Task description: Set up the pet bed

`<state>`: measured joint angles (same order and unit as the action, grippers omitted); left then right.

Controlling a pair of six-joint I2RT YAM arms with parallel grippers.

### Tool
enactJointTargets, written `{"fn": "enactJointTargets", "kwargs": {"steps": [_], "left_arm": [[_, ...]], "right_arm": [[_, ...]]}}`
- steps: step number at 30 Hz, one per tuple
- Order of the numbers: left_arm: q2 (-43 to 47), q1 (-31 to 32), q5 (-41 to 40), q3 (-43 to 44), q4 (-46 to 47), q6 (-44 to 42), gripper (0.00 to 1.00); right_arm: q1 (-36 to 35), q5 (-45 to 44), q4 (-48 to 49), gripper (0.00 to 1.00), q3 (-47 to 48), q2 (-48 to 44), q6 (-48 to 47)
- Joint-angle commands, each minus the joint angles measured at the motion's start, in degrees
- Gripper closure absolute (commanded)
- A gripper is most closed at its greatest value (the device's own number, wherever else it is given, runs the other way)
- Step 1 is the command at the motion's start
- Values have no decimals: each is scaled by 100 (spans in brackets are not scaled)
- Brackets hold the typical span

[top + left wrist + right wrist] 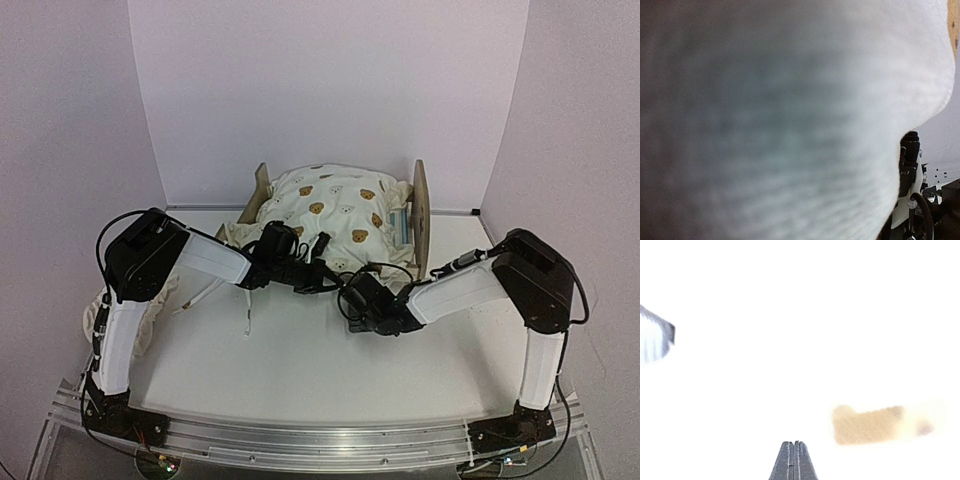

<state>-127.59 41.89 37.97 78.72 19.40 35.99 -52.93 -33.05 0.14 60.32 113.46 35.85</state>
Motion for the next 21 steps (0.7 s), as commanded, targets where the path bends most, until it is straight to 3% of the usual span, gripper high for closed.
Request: {"fn": "enactJointTargets", "kwargs": {"steps": [1, 6, 21], "left_arm": [[-144, -61, -116, -50, -413, 191, 100], [-138, -59, -107, -134, -269, 279, 100], [-95, -59, -114, -247, -217, 320, 100]], "right_arm": [[129, 521, -468, 100, -584, -563, -21], [314, 1242, -289, 100, -1096, -1008, 55], [498, 1664, -288, 100, -1634, -1945, -75]]}}
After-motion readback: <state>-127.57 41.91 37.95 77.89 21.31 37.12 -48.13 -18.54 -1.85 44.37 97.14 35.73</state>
